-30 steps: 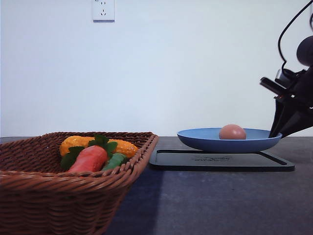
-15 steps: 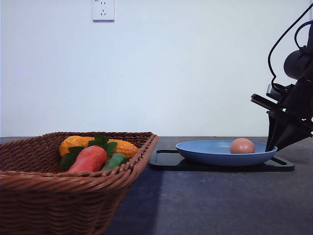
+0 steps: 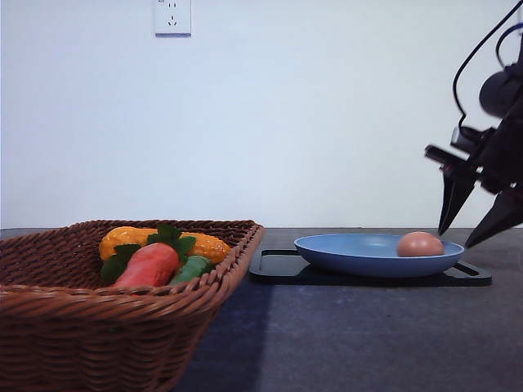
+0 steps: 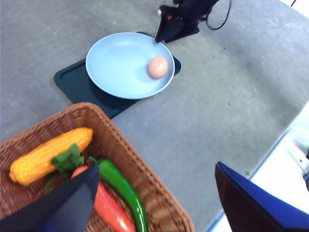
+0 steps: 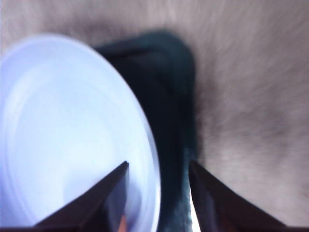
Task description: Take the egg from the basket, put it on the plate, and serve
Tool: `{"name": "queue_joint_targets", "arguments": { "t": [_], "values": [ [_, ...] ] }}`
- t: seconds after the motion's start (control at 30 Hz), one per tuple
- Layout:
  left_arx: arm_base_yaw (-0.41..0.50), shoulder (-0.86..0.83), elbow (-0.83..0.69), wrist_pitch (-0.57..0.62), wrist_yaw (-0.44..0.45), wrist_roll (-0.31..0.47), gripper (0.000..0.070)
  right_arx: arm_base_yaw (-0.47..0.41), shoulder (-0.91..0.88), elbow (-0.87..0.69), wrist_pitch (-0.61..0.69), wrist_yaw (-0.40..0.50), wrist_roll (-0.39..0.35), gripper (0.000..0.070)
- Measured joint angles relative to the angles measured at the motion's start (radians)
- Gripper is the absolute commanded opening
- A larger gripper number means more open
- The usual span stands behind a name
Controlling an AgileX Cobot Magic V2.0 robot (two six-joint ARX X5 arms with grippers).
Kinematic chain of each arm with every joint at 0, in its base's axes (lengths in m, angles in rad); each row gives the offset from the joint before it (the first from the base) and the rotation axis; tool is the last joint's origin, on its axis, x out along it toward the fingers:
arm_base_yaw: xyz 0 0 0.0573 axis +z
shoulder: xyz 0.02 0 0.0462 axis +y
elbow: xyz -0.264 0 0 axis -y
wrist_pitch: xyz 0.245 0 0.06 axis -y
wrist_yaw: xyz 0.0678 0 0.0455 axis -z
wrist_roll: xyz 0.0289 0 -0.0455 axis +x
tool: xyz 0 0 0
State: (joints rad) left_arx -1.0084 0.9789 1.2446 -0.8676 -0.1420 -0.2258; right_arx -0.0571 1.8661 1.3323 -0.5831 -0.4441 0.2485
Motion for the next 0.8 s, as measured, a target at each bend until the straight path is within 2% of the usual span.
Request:
{"name": "queue_joint_targets", "arguments": {
  "t": [0.1, 0.2, 0.3, 0.37, 0.47, 0.63, 0.8],
  "values": [
    [0.000, 0.023, 0.000, 0.042, -0.051, 0.013, 0.0378, -0.010, -0.070, 0.000, -0.008, 0.001, -0.008, 0.0245],
    [0.003, 0.056, 0.000, 0.069, -0.160, 0.027, 0.0234, -0.011, -0.161, 0.001, -0.046, 0.001, -0.013, 0.0214],
    [0.024, 0.102, 0.000, 0.094, -0.281, 0.055, 0.0077, 0.002, -0.243, 0.008, -0.133, 0.002, -0.016, 0.0139],
    [0.048, 0.140, 0.000, 0.094, -0.344, 0.088, 0.0012, 0.026, -0.293, 0.007, -0.191, 0.012, -0.021, 0.0074],
    [0.102, 0.200, 0.000, 0.086, -0.377, 0.138, 0.0000, 0.086, -0.369, -0.004, -0.238, 0.057, -0.053, 0.0005],
    [0.241, 0.268, 0.000, 0.046, -0.378, 0.185, 0.0000, 0.209, -0.519, -0.057, -0.291, 0.188, -0.105, 0.0000],
    [0.415, 0.282, -0.004, 0.049, -0.360, 0.188, 0.0000, 0.328, -0.694, -0.186, -0.270, 0.328, -0.119, 0.0000]
  ]
}}
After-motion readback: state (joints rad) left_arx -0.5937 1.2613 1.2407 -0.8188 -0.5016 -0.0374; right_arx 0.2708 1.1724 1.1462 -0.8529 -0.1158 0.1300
